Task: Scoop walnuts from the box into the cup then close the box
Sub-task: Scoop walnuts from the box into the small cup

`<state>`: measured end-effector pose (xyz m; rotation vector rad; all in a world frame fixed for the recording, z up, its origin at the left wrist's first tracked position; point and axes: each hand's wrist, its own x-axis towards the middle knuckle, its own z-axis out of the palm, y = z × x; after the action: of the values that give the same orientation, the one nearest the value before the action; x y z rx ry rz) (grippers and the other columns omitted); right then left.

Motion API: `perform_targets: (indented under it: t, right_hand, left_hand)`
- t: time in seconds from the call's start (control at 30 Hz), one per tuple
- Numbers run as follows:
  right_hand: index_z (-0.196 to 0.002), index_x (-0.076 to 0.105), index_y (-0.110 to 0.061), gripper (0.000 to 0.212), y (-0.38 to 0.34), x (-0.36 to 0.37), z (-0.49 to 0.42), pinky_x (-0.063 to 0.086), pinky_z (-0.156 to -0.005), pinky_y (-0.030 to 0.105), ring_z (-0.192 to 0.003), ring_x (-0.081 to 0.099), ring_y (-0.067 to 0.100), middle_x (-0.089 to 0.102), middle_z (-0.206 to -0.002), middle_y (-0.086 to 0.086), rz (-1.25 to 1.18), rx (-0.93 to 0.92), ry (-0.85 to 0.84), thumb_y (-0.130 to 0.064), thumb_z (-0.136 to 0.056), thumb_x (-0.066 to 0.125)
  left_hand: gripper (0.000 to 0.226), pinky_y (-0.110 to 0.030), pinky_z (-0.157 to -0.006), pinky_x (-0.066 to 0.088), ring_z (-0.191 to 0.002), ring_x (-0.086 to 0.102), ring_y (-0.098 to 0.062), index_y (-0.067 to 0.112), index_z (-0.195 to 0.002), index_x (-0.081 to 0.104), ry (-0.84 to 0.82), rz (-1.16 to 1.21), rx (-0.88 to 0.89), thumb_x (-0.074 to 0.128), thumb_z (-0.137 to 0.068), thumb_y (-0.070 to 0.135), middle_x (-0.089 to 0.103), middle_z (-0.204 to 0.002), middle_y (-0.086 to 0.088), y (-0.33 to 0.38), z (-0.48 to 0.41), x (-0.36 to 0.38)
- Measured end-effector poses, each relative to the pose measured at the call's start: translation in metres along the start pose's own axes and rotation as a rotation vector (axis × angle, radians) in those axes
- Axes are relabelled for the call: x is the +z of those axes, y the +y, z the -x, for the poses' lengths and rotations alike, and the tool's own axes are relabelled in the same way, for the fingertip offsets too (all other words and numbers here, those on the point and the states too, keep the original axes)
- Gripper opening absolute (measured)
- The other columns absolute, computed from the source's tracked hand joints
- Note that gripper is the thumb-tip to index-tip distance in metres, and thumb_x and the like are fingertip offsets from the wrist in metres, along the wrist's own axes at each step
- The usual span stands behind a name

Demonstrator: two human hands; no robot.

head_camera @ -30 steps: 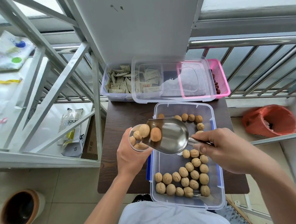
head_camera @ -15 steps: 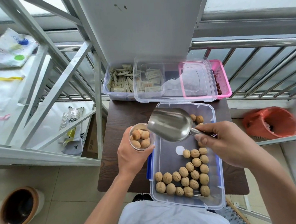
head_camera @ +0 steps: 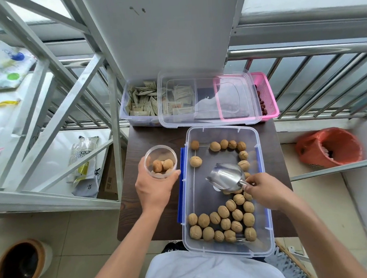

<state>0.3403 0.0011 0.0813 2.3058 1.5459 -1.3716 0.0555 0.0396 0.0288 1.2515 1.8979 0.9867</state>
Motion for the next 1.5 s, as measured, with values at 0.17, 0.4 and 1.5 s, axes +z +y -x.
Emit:
perform_targets:
  t: [0.17, 0.4, 1.5]
  right_hand:
    - [-0.074, 0.06, -0.014, 0.028, 0.003, 0.012, -0.005, 0.036, -0.054, 0.032, -0.062, 0.053, 0.018, 0.057, -0.064, 0.001, 0.007, 0.03, -0.002, -0.03, -0.096, 0.054]
    - [-0.097, 0.067, -0.02, 0.019, 0.006, 0.021, -0.011, 0.043, -0.062, 0.032, -0.078, 0.062, 0.02, 0.068, -0.083, 0.004, -0.059, 0.069, 0.02, -0.031, -0.097, 0.052]
    - [-0.091, 0.064, -0.022, 0.02, -0.011, 0.029, -0.075, 0.038, -0.058, 0.034, -0.072, 0.056, 0.026, 0.063, -0.077, 0.005, 0.043, -0.027, 0.199, -0.028, -0.098, 0.046]
  left_hand:
    - [0.086, 0.002, -0.083, 0.035, -0.1, 0.057, 0.005, 0.042, -0.128, 0.049, -0.045, -0.02, 0.064, 0.1, -0.059, 0.034, 0.053, -0.107, 0.035, 0.005, 0.004, -0.003]
    - [0.091, -0.018, -0.096, 0.042, -0.115, 0.058, -0.006, 0.03, -0.137, 0.054, -0.053, 0.011, 0.017, 0.1, -0.059, 0.033, 0.057, -0.123, 0.019, -0.003, 0.005, -0.004]
    - [0.093, -0.003, -0.087, 0.037, -0.118, 0.057, -0.005, 0.031, -0.14, 0.052, -0.08, 0.037, -0.057, 0.1, -0.059, 0.032, 0.053, -0.114, 0.032, -0.015, 0.01, -0.001]
